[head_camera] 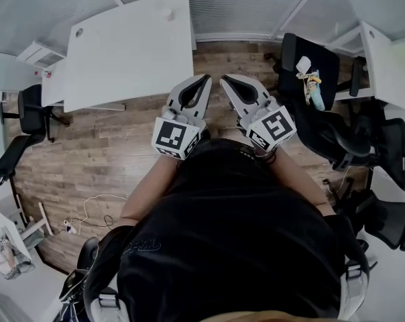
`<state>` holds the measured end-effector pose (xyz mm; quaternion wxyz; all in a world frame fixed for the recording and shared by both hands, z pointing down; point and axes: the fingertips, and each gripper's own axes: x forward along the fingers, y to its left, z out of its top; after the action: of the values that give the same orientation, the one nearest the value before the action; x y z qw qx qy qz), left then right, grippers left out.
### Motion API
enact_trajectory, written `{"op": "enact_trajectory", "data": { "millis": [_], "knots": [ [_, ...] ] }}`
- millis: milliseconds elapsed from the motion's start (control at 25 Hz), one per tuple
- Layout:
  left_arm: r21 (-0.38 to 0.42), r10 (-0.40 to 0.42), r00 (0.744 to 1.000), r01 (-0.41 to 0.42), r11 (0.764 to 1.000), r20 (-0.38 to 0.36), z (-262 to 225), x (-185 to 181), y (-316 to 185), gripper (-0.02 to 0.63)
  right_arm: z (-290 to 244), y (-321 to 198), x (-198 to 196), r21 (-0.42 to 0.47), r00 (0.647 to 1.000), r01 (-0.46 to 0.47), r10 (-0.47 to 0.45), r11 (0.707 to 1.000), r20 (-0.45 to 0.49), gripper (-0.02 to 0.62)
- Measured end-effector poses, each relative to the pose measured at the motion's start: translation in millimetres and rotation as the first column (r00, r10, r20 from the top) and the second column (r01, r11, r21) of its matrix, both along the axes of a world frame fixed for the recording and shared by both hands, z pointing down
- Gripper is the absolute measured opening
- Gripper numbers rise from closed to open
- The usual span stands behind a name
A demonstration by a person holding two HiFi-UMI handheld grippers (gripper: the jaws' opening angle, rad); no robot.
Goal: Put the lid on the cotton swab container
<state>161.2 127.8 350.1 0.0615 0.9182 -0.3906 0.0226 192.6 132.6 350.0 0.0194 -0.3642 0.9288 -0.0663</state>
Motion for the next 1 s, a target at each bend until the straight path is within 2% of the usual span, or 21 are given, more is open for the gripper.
{"op": "enact_trajectory", "data": {
  "millis": [360,600,760,1000],
  "knots": [
    [0.025,-0.005,1.0,0.005,1.0,-0.001,-13.1,-75.0,-75.3,0.015,-13.4,-82.2,-82.4,0.027,0.999,0.044,-0.044,0.999,0.013,0.023],
    [0.022,-0.019,1.0,0.019,1.0,0.002,-16.9,-122.4,-109.4,0.015,-18.4,-115.7,-131.9,0.021,0.998,0.059,-0.059,0.998,0.007,0.023],
    [0.001,-0.032,0.999,0.032,0.999,-0.006,-12.1,-143.0,-118.4,0.015,-14.7,-123.7,-155.3,0.003,0.997,0.083,-0.083,0.997,-0.004,0.023],
    [-0.023,-0.058,0.998,0.057,0.998,-0.038,-0.9,-156.2,-123.1,0.015,-4.2,-131.1,-167.5,-0.025,0.995,0.101,-0.102,0.995,-0.02,0.023]
  ]
}}
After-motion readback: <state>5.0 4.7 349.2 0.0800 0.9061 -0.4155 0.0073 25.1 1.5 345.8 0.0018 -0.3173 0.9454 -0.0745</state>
